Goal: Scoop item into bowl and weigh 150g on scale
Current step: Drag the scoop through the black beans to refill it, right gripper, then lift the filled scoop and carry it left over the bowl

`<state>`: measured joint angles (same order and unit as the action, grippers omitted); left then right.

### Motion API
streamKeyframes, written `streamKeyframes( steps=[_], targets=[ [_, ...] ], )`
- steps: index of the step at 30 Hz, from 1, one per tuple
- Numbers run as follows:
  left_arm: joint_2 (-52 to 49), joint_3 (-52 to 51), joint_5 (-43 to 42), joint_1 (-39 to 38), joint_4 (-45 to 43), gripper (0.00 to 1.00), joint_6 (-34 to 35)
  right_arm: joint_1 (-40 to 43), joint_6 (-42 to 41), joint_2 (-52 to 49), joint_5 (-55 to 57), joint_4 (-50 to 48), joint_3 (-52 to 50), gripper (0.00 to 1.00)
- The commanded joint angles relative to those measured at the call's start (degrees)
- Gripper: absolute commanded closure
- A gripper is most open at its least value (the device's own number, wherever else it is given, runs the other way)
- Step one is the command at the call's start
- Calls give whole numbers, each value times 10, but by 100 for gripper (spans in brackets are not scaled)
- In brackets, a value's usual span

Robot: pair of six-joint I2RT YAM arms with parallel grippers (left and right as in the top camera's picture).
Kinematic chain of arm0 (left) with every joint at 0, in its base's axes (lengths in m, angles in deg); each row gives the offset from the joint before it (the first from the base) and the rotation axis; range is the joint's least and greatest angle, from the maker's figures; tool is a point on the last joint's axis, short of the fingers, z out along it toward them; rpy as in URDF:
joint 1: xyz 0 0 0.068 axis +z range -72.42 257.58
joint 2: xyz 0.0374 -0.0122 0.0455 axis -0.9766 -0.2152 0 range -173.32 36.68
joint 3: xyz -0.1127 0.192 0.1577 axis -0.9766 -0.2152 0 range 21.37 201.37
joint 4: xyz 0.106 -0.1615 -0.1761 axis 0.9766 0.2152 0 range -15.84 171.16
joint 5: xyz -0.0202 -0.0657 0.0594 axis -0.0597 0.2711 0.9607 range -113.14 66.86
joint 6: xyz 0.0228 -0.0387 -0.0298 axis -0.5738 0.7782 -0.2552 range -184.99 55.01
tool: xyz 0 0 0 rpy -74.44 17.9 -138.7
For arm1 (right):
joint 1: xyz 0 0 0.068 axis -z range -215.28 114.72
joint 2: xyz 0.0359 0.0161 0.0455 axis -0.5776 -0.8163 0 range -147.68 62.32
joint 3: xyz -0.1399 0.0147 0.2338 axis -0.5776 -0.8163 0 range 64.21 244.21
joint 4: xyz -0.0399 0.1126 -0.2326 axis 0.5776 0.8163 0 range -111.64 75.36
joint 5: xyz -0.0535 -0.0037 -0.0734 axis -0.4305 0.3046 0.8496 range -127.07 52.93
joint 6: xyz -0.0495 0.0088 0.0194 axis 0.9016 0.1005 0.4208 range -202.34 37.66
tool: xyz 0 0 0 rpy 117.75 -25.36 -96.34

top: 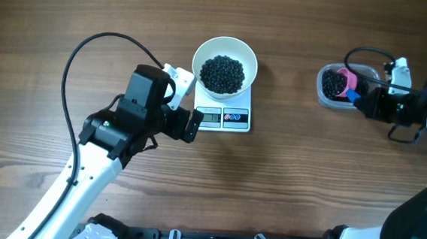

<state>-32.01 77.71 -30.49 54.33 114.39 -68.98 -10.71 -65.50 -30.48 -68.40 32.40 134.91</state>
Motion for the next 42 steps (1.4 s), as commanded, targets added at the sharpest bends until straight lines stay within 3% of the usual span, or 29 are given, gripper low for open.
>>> streamKeyframes(
  steps=[1, 11, 21, 34, 42],
  targets=[
    [0, -1, 1, 2, -2, 0, 3, 18, 9, -8, -48, 3, 0, 96],
    [0, -1, 1, 2, -2, 0, 3, 74, -78, -8, -134, 9, 0, 96],
    [0, -1, 1, 2, -2, 0, 3, 136, -78, -8, -203, 53, 0, 96],
    [0, -1, 1, 2, -2, 0, 3, 135, -78, -7, -429, 72, 0, 96],
    [0, -1, 1, 2, -2, 0, 3, 62, -78, -7, -438, 79, 0, 96]
  ],
)
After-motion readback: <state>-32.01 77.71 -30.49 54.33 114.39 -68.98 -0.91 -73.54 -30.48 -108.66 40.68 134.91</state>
